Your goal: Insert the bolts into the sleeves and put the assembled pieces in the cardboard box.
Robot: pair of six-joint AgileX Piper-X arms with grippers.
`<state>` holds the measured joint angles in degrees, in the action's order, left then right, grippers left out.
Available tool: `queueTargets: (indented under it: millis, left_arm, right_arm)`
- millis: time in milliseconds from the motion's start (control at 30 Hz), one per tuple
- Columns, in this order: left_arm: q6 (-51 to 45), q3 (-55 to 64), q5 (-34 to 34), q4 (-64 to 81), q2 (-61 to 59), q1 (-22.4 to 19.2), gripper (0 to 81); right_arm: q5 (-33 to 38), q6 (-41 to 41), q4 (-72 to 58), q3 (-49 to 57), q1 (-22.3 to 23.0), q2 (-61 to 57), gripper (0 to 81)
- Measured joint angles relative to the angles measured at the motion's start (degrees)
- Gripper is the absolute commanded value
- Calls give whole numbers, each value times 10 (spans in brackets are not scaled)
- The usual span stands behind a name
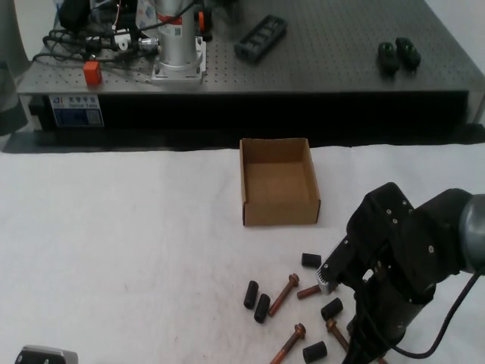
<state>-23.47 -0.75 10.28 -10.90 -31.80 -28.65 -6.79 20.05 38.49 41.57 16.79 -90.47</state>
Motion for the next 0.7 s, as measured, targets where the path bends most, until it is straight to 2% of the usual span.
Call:
queueTargets:
  millis: [67,100,133,233,333,433,500,533,700]
  left_arm:
    - [-17,0,4,26,0,0,369]
    - [-27,0,6,43,0,0,396]
    - [-36,0,8,68,0,0,393]
    - [-47,2,16,143,-1,0,316]
    - [-37,19,25,166,-10,0,305]
    - [8,76,34,153,-52,0,305]
    - [46,127,37,126,-99,0,305]
    - [46,133,37,124,-105,0,305]
    - [111,302,41,16,-305,0,305]
  right_arm:
    - [-1,-15,-2,0,0,0,0]
    - [-1,-15,-2,0,0,0,0]
    - [-2,-25,-4,0,0,0,0]
    - [0,-49,-11,0,0,7,0]
    - [11,-73,-17,-4,0,47,0]
    - [27,-102,-9,-15,0,198,0]
    - [41,-127,-3,-20,0,234,0]
    - [46,-137,19,-34,0,301,0]
    - [61,-207,87,-62,-1,452,0]
